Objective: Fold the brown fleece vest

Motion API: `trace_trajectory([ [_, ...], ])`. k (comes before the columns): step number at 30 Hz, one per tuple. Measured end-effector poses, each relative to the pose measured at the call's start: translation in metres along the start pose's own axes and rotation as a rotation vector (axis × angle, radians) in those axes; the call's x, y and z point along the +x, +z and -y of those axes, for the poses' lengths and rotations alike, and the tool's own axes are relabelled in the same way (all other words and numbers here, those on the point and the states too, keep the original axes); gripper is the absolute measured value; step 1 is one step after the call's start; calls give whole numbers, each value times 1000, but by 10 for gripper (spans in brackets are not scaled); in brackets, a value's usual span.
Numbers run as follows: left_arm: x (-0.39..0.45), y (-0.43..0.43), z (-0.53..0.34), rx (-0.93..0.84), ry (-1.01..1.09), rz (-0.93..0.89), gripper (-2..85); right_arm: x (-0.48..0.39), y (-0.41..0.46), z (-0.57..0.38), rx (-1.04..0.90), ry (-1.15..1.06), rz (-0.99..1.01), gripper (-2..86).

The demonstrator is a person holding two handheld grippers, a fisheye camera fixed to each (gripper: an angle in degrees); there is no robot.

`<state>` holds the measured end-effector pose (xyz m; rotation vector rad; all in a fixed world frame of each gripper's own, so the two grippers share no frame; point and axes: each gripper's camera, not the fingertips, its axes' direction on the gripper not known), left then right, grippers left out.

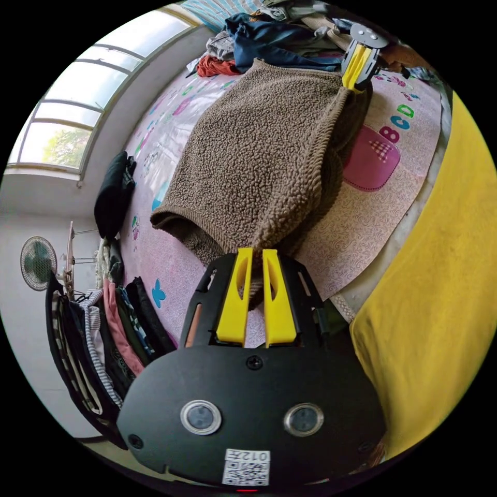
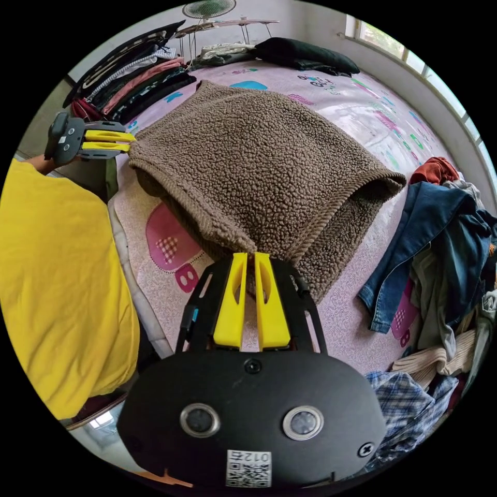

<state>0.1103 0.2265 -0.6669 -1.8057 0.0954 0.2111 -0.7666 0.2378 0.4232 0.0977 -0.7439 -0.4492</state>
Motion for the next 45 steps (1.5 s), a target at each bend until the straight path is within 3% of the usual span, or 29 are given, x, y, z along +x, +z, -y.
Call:
trace_trajectory([
  [4, 23, -19, -11, 2, -20, 110, 13, 6, -4, -2, -19, 12, 2, 44],
  [9, 5, -38, -53, -28, -226, 162, 5, 37, -43, -25, 19, 85, 85, 62],
  [12, -20, -51, -53, 28, -353, 74, 0, 61, -62, -24, 151, 178, 168, 40],
  [16, -38, -32, -3, 69, -387, -217, -1, 90, -45, -6, 230, 331, 280, 23],
  [19, -32, -8, 18, 57, -402, -336, -2, 99, -12, 0, 186, 400, 267, 13],
  [22, -12, 33, 16, -68, -398, -405, -2, 95, 30, -5, 54, 391, 203, 7],
  [28, -13, 34, 0, -38, -505, -378, -2, 95, 19, -17, 113, 425, 155, 3],
  [32, -14, 3, 15, 146, -424, -430, -2, 71, -13, -16, 246, 295, 240, 4],
  [34, -4, 7, 31, 146, -329, -467, -2, 61, -2, -8, 225, 255, 300, 3],
  [38, 11, 43, 44, 36, -265, -427, -2, 50, 48, -3, 64, 269, 172, 1],
  [45, -10, 42, 38, 71, -345, -470, -2, 60, 36, -4, 75, 309, 163, -1],
])
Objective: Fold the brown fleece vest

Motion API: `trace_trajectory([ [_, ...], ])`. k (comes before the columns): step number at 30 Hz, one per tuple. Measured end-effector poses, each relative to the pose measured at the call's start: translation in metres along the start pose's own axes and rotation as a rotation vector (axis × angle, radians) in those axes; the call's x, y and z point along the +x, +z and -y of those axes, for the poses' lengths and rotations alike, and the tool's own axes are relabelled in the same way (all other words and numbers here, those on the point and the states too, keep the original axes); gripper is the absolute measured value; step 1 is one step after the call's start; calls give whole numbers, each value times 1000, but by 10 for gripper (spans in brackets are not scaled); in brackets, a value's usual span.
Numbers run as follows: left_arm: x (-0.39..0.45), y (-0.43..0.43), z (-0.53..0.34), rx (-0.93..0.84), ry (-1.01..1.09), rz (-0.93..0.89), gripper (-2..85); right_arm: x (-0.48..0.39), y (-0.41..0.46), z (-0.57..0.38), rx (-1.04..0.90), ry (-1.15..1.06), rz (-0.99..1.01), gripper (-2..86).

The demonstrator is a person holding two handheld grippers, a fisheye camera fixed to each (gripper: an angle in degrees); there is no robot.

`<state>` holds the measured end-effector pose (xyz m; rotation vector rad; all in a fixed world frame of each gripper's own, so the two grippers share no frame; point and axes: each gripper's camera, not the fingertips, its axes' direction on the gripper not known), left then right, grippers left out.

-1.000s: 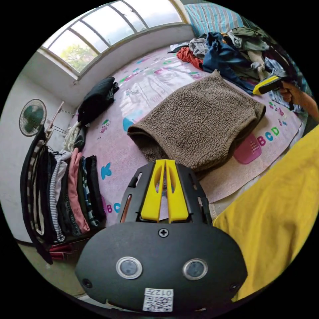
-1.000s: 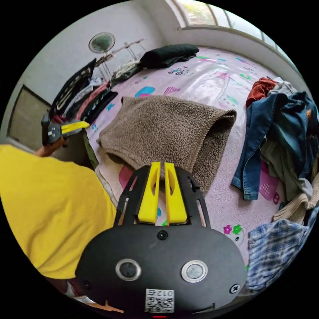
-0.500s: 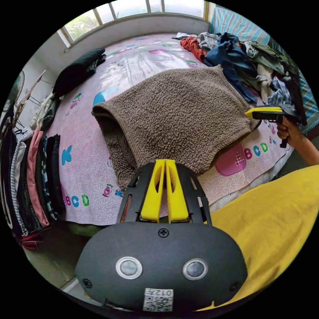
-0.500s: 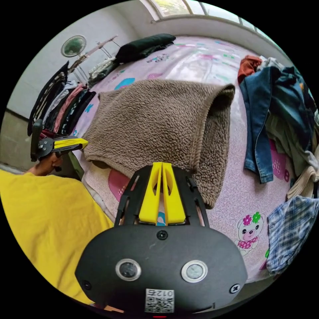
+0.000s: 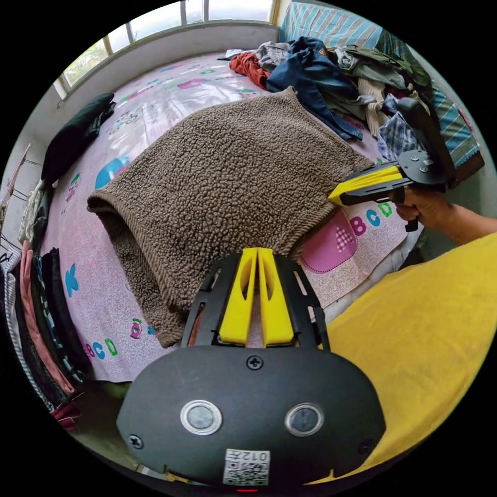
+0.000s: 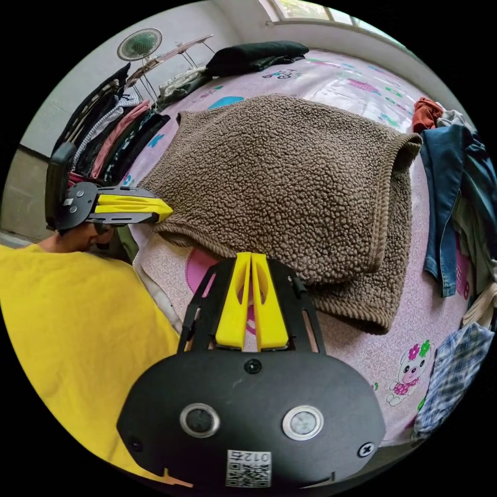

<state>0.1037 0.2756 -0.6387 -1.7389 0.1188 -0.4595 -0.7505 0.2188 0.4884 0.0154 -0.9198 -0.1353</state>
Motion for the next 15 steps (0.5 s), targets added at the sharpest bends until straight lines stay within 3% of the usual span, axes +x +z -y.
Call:
trace_trajectory([
  [5, 0, -17, -4, 51, -21, 130, -2, -32, -13, 12, 57, -147, 26, 0],
  [8, -14, 6, -9, -45, -77, 124, -2, -37, 14, 25, -25, -160, -32, -1],
  [13, -36, -8, -2, -14, -104, 58, -2, -37, 28, 41, -131, -218, -70, -1],
  [15, -54, -30, 6, 93, -140, 100, -2, -38, 26, 47, -161, -243, -78, 0],
])
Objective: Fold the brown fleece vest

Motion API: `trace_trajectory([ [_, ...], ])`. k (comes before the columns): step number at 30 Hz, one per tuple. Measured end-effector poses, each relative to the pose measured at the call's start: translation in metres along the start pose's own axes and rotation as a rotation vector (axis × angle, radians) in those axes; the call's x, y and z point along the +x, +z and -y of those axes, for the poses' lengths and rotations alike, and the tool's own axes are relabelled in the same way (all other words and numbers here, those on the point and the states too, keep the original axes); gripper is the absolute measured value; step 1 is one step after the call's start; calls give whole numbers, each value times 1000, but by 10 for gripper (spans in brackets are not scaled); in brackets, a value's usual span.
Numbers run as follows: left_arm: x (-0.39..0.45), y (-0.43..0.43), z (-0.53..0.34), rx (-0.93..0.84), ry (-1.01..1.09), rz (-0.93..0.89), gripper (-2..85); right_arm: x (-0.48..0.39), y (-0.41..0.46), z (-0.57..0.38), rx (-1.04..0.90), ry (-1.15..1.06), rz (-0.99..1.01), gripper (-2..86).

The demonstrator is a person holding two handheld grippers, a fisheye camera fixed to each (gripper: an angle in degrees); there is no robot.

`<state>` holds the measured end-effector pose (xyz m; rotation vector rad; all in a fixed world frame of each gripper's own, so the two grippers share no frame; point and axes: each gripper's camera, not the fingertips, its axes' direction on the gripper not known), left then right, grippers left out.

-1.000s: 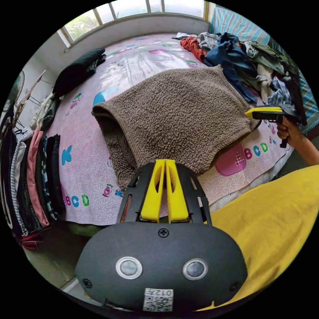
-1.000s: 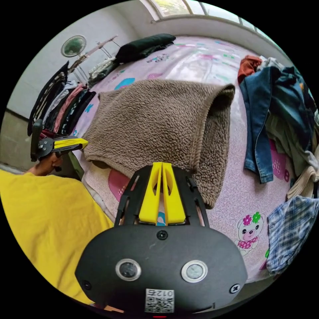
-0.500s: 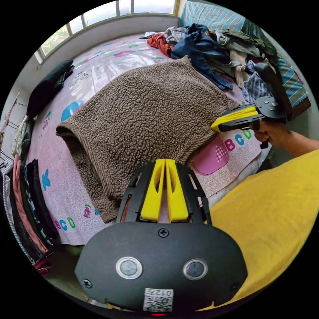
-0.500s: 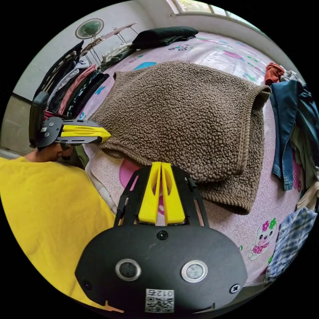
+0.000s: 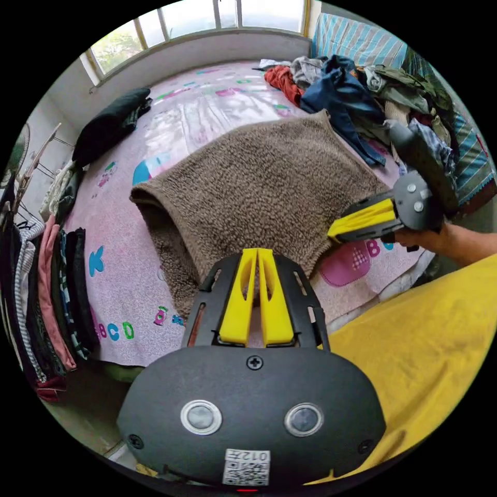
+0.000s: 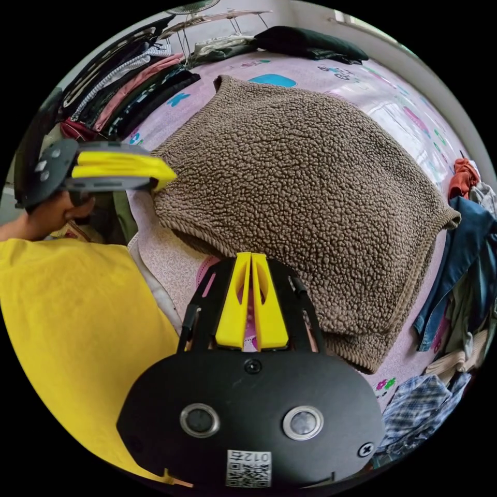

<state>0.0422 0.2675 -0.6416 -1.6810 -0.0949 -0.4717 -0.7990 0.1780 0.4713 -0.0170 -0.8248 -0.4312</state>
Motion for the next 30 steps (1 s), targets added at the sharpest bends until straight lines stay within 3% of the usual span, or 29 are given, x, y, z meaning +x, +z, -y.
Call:
trace_trajectory([
  [2, -41, -10, 27, 75, -119, 59, -1, 1, -2, 4, -14, -19, -6, 1],
  [8, -144, 25, 92, 53, -396, -16, -2, 3, -9, 18, -68, -49, -25, 5],
  [12, -174, 57, 109, -70, -445, 110, -2, 10, -16, 28, -88, -46, -22, 6],
  [14, -190, 79, 107, -137, -456, 58, -2, 16, -19, 33, -89, -35, -3, 6],
  [20, -218, 67, 98, -47, -562, -42, -1, 62, -40, 52, -153, 45, 202, 4],
  [22, -218, 47, 101, 17, -595, -10, 0, 87, -71, 55, -74, 84, 246, 2],
  [24, -209, 30, 113, 80, -566, 4, 0, 134, -118, 55, 99, 188, 148, 1],
  [28, -156, 35, 170, 97, -268, -134, 0, 226, -163, 61, 319, 479, -28, 1],
  [30, -138, 45, 191, 74, -210, -116, 0, 270, -173, 71, 393, 588, -96, 0],
])
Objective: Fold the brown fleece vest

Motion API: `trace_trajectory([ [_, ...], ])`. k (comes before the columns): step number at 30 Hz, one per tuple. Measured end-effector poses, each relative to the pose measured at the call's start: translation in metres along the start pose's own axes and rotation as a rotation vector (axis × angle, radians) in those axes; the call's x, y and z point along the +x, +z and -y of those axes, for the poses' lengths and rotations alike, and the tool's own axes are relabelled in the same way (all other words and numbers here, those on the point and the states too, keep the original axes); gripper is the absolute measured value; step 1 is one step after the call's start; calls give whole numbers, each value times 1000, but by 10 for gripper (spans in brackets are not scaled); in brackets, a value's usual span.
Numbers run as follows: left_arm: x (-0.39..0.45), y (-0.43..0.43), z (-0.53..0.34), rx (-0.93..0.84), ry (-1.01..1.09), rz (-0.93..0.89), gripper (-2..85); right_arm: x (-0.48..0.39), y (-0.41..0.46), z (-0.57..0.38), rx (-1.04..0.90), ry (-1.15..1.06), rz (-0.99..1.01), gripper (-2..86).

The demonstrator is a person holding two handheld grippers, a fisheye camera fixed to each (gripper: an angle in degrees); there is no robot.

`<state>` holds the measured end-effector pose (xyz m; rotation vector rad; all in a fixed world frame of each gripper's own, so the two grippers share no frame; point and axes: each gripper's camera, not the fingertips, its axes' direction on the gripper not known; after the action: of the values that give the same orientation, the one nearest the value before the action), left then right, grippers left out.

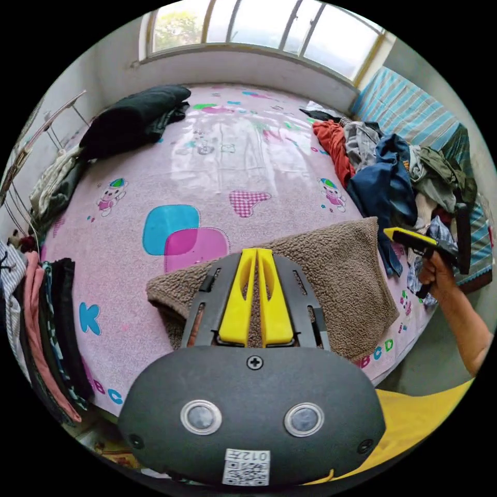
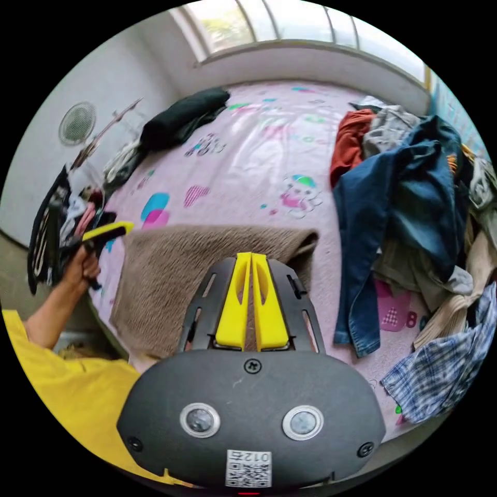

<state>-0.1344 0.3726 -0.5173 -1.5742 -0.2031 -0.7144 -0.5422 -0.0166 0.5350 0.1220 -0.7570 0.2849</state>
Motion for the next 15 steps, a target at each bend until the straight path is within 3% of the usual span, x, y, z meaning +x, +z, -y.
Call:
trace_trajectory([
  [4, 23, 40, 23, -127, 60, 1, -1, 23, 31, 32, -46, 74, -102, -1],
  [7, 21, 63, 24, -193, 65, 47, -1, 42, 72, 42, -202, 112, -202, -1],
  [15, 13, 77, 31, -159, 108, 33, -1, 55, 106, 50, -226, -4, -223, -2],
])
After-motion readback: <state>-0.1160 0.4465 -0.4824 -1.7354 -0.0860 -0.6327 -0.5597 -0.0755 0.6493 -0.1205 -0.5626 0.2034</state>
